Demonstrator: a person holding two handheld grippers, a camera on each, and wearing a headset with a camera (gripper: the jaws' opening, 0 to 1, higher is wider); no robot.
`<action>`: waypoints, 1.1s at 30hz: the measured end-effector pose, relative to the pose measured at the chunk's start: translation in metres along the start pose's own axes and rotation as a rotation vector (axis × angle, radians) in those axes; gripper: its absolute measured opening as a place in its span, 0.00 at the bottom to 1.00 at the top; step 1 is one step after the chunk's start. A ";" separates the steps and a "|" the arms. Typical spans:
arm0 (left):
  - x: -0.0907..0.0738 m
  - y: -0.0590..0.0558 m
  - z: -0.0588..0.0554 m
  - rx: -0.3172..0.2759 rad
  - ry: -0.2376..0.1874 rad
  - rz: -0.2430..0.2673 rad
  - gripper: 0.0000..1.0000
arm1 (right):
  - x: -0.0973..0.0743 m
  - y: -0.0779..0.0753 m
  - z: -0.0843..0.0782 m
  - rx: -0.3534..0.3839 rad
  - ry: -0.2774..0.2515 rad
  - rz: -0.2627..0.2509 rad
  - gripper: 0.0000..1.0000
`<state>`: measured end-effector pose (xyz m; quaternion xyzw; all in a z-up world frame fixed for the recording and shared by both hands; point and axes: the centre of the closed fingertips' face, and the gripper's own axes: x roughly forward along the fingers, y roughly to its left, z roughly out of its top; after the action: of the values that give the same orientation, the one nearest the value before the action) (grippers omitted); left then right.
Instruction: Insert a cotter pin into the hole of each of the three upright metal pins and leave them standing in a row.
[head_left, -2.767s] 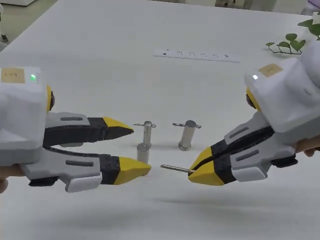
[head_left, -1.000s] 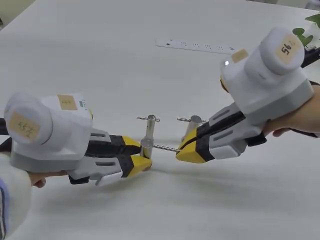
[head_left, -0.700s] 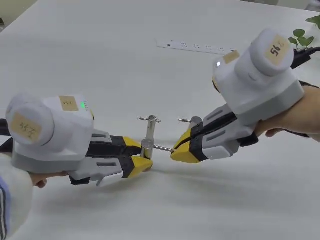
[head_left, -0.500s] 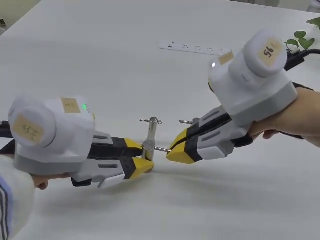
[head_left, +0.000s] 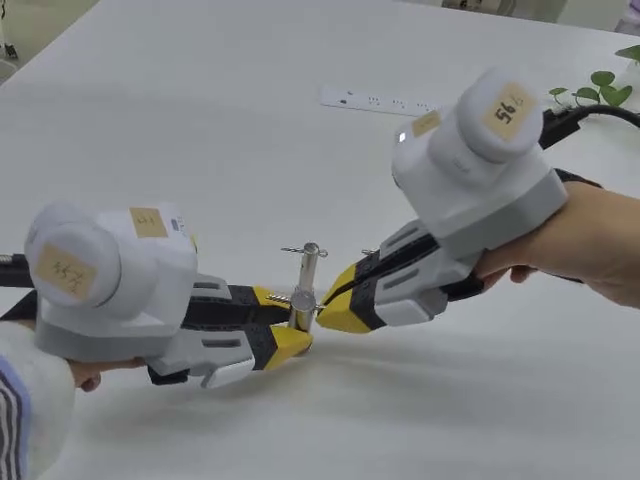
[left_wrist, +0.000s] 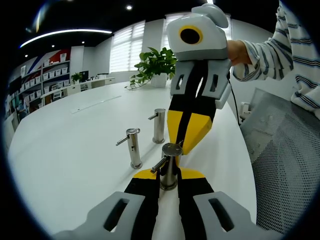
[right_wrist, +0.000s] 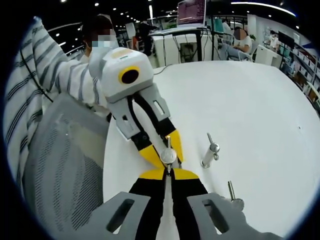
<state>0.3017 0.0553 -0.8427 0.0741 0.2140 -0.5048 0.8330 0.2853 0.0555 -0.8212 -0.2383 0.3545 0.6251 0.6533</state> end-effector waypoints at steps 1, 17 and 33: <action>0.000 0.000 0.000 0.000 0.000 0.000 0.12 | -0.001 -0.001 0.000 -0.002 -0.003 -0.002 0.09; -0.002 0.001 0.000 0.004 -0.002 0.004 0.12 | -0.009 0.000 -0.002 0.036 -0.008 -0.010 0.03; -0.002 0.000 -0.001 0.023 -0.002 0.007 0.12 | -0.007 0.002 -0.002 0.030 -0.026 -0.014 0.13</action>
<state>0.3002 0.0569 -0.8430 0.0840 0.2071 -0.5046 0.8339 0.2832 0.0498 -0.8163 -0.2224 0.3537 0.6182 0.6657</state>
